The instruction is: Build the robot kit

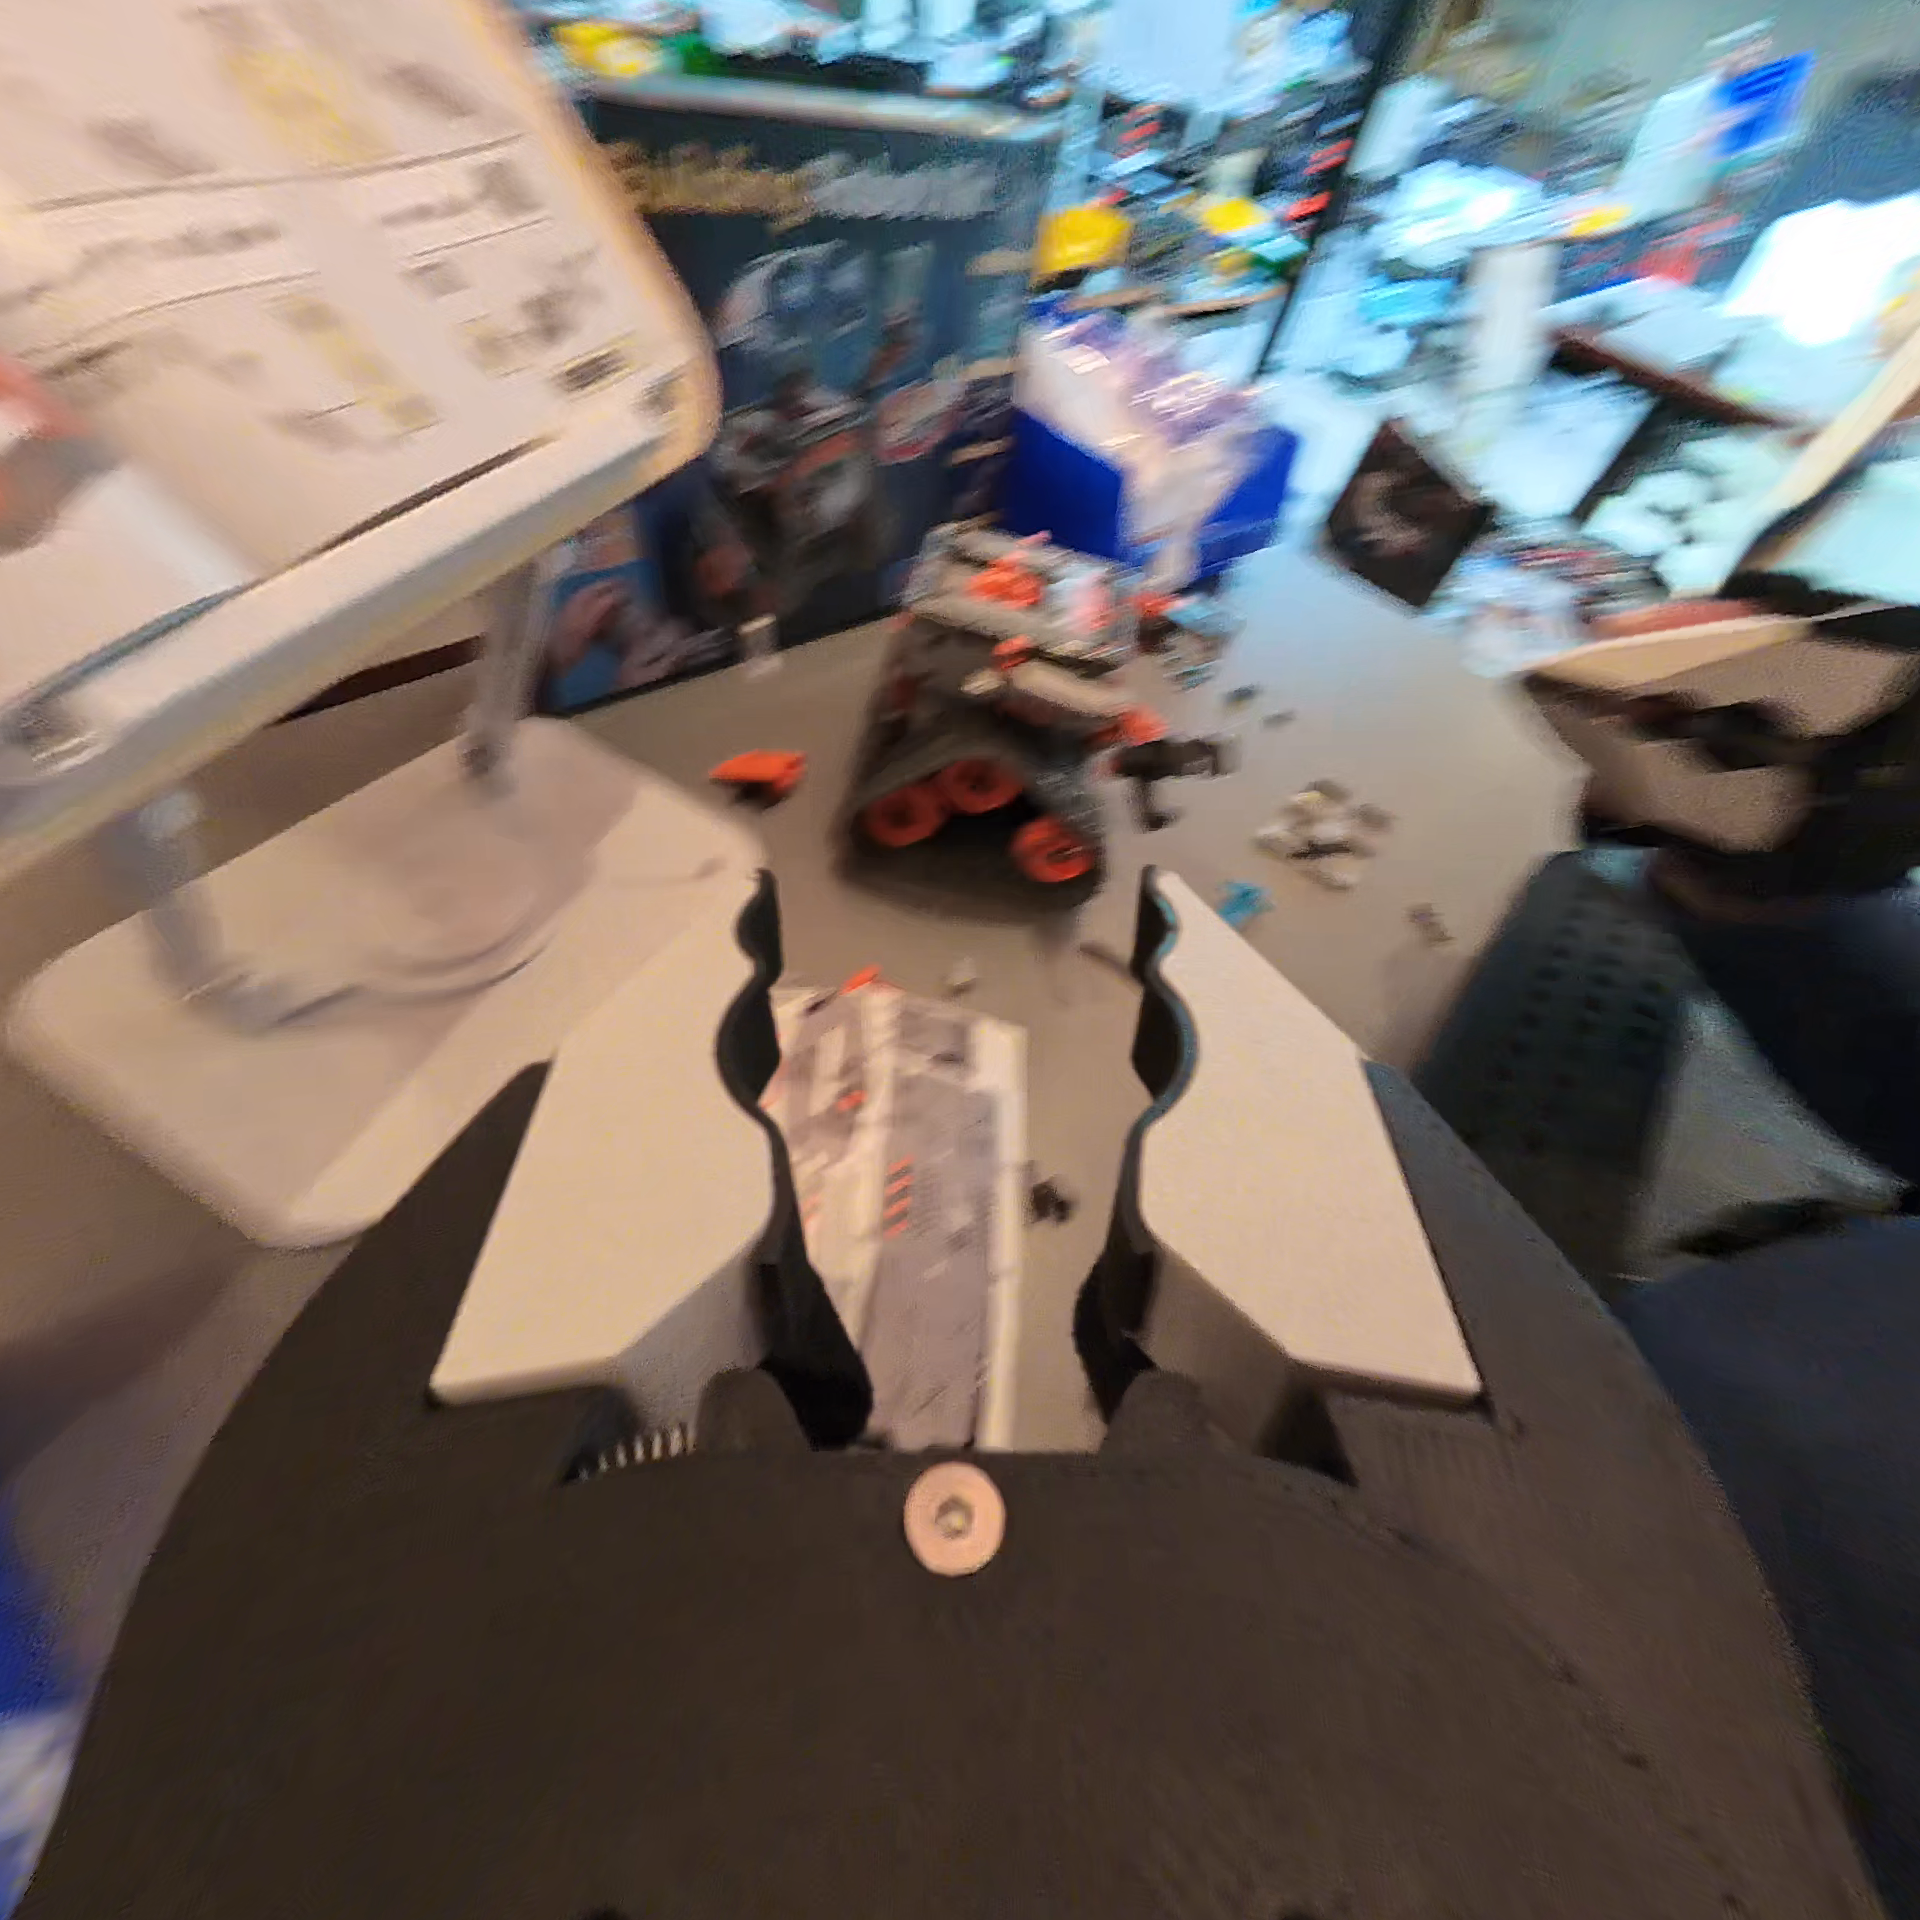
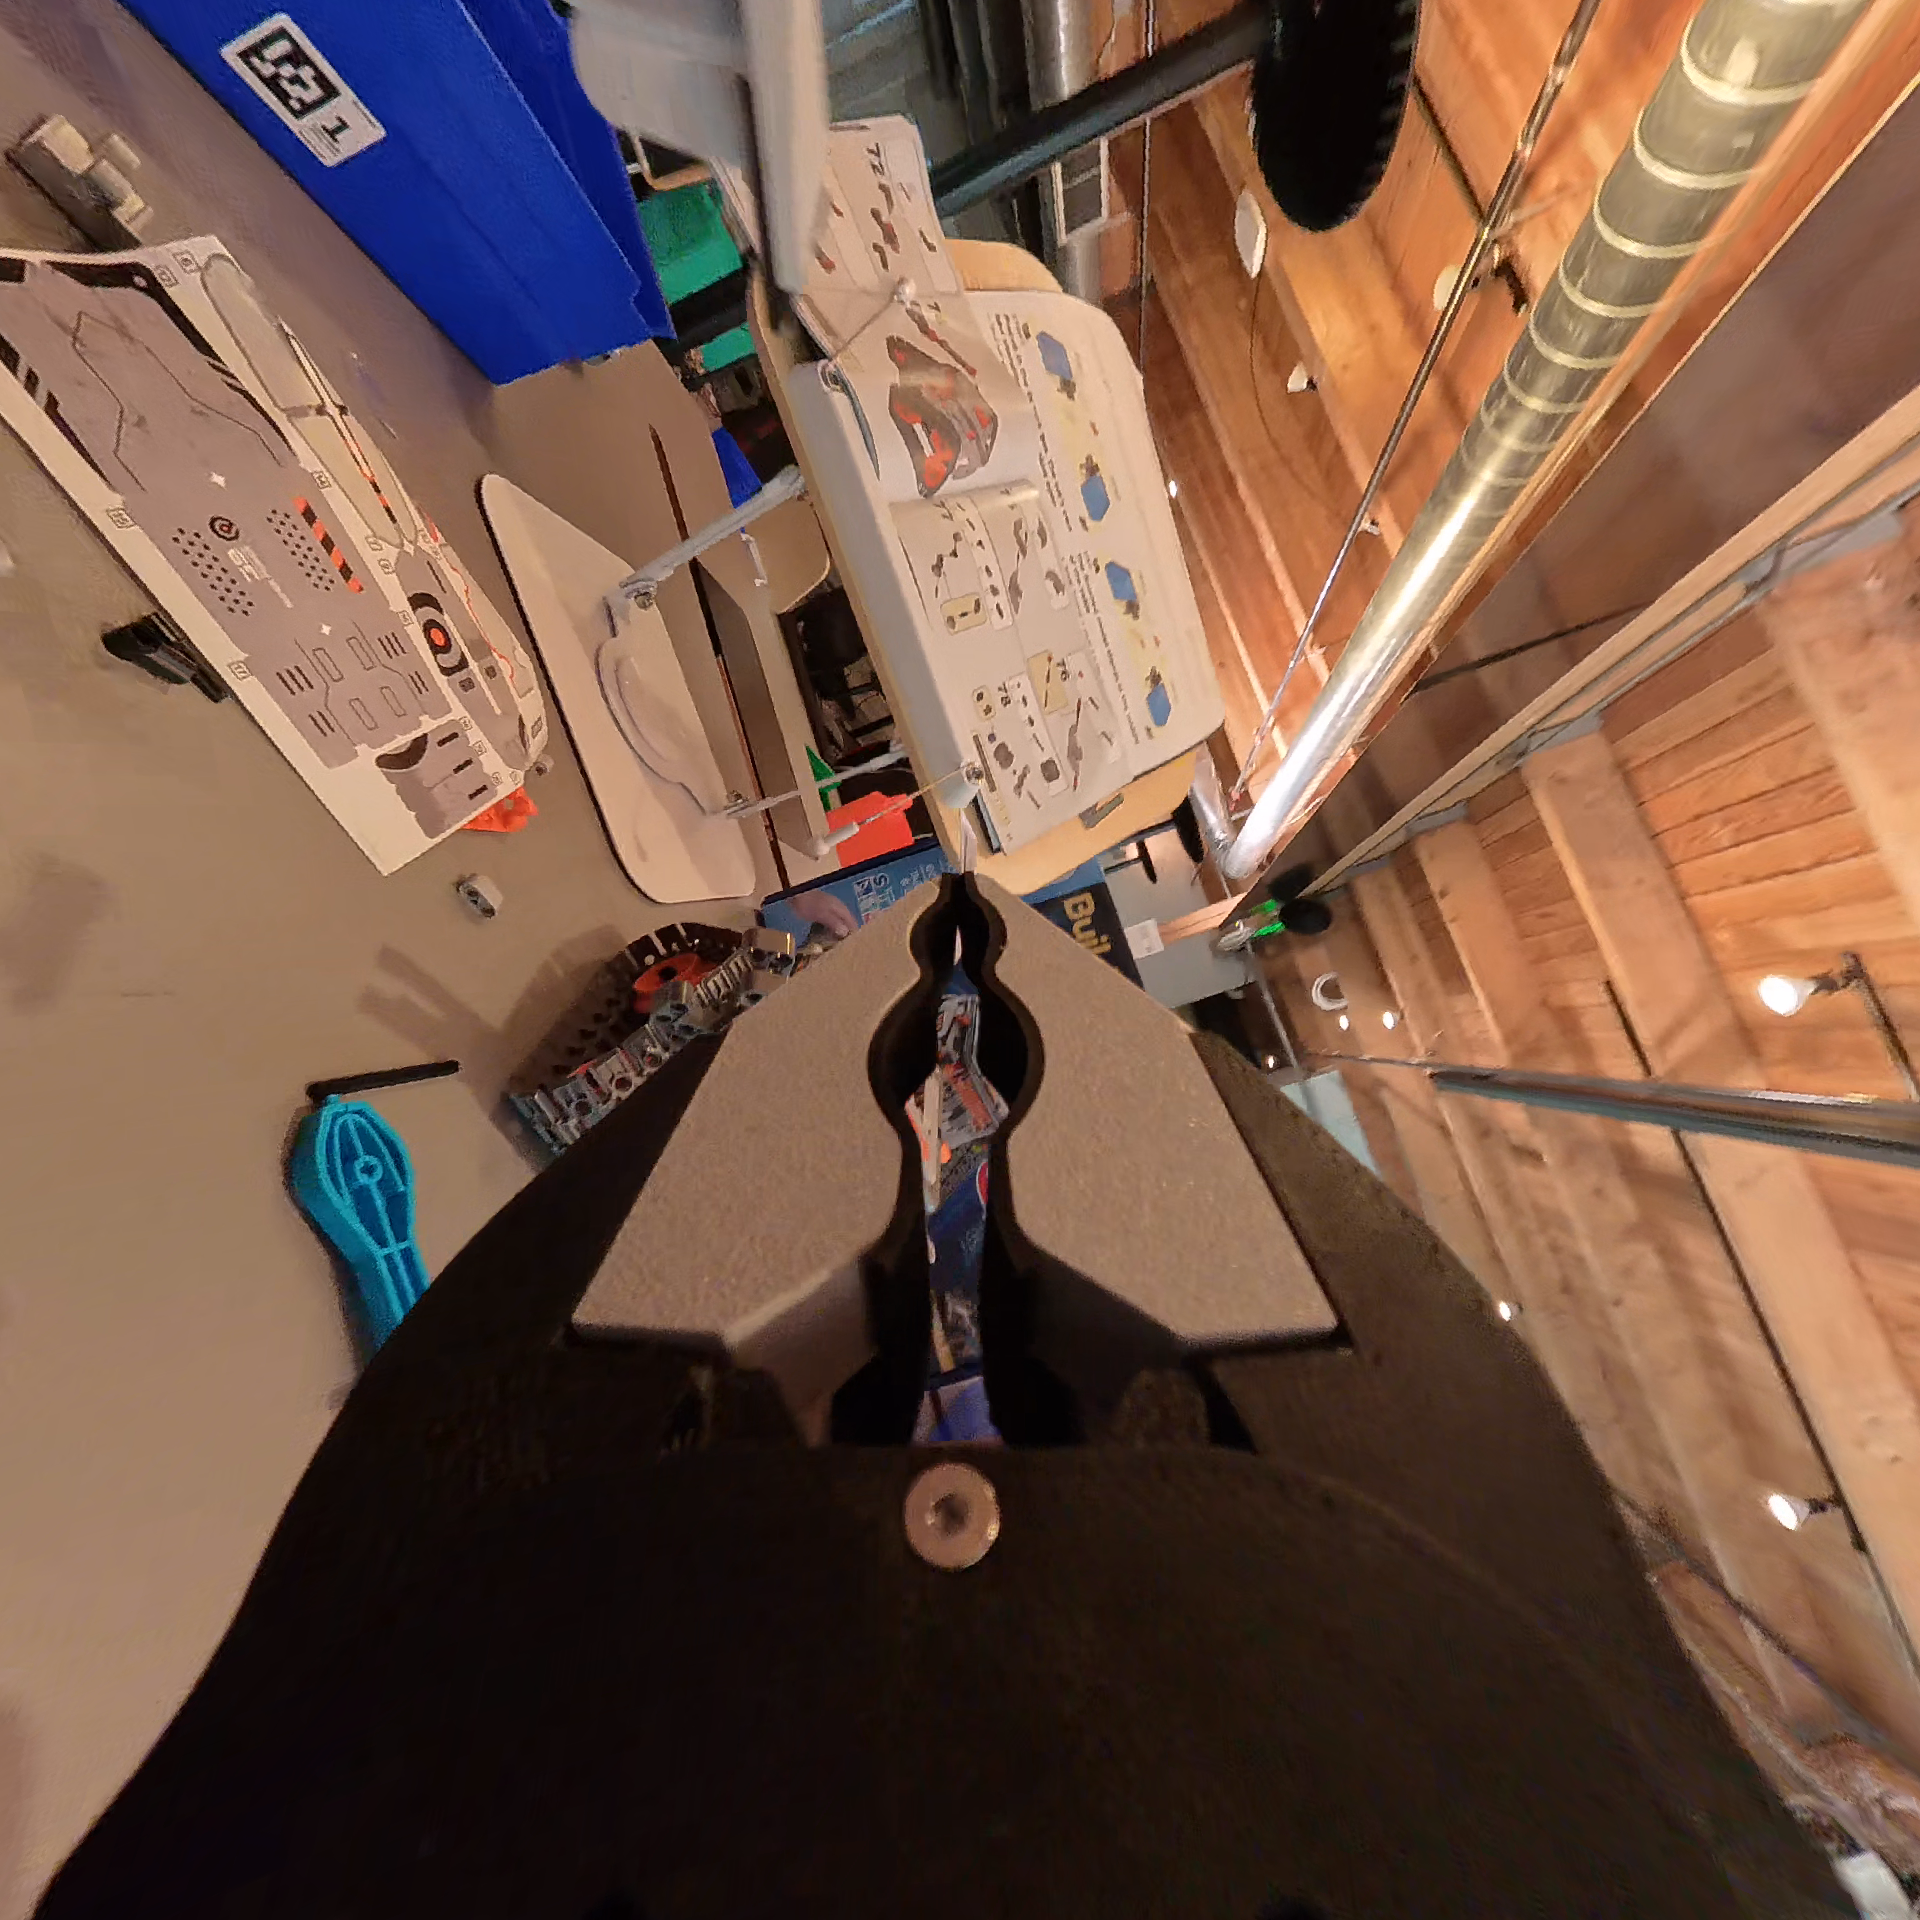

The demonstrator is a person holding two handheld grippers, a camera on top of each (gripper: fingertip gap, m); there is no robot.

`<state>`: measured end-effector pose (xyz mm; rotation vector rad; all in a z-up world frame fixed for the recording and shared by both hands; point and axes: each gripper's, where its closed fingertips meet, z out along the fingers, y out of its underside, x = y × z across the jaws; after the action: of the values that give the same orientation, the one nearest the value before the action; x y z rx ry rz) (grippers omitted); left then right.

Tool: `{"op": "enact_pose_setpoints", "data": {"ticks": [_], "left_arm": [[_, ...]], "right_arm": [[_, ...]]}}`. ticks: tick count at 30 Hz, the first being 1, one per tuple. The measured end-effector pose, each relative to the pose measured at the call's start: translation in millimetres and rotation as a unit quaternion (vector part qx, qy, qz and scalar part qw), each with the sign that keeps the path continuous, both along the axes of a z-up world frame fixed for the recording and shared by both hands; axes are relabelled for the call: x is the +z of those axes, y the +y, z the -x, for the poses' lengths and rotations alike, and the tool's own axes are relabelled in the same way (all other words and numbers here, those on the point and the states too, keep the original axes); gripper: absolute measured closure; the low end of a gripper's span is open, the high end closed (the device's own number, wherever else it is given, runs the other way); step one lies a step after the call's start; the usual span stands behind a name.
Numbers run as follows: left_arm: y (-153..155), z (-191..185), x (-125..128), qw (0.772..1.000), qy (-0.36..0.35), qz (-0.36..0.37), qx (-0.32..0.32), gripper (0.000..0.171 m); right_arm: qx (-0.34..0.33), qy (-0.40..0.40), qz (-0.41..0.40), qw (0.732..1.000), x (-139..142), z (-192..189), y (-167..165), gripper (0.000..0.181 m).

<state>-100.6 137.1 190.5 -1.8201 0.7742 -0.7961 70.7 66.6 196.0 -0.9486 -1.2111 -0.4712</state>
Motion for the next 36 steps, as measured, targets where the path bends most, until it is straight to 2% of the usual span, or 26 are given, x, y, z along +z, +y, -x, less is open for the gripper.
{"op": "enact_pose_setpoints", "data": {"ticks": [1,3,6,8,12,14,17,21,28,30,32,34,36], "left_arm": [[-11,-21,8,0.998,-0.03,0.01,-0.052,0.116],[-28,-58,13,0.987,-0.07,0.047,-0.137,0.12],[-50,-100,18,0.951,-0.137,0.122,-0.248,0.131],[-62,-117,16,0.922,-0.164,0.174,-0.304,0.133],[-80,-137,16,0.875,-0.199,0.243,-0.368,0.139],[-84,-142,11,0.87,-0.193,0.252,-0.377,0.145],[-83,-143,18,0.86,-0.223,0.253,-0.384,0.171],[-87,-146,13,0.865,-0.208,0.243,-0.387,0.171],[-83,-148,19,0.882,-0.219,0.2,-0.367,0.171],[-79,-149,19,0.89,-0.223,0.191,-0.35,0.171],[-70,-146,26,0.895,-0.245,0.177,-0.328,0.171],[-61,-141,32,0.902,-0.26,0.16,-0.306,0.171],[-57,-135,51,0.892,-0.314,0.128,-0.298,0.171]], "right_arm": [[0.006,-0.006,-0.003,1.0,0,4,0,0.181],[0.016,-0.015,-0.008,1.0,1,10,-1,0.181],[0.04,-0.034,-0.028,0.998,5,21,-9,0.181],[0.054,-0.049,-0.038,0.997,6,27,-14,0.181],[0.066,-0.073,-0.051,0.994,4,32,-19,0.181],[0.068,-0.08,-0.056,0.993,3,33,-20,0.181],[0.07,-0.087,-0.059,0.992,0,32,-21,0.181],[0.069,-0.086,-0.062,0.992,0,30,-21,0.181],[0.068,-0.086,-0.066,0.992,1,26,-20,0.181],[0.062,-0.077,-0.066,0.993,4,24,-18,0.168],[0.059,-0.069,-0.049,0.995,3,22,-15,0.155],[0.063,-0.045,-0.024,0.997,3,20,-16,0.152],[0.08,0.054,0.081,0.992,8,18,-13,0.147]]}}
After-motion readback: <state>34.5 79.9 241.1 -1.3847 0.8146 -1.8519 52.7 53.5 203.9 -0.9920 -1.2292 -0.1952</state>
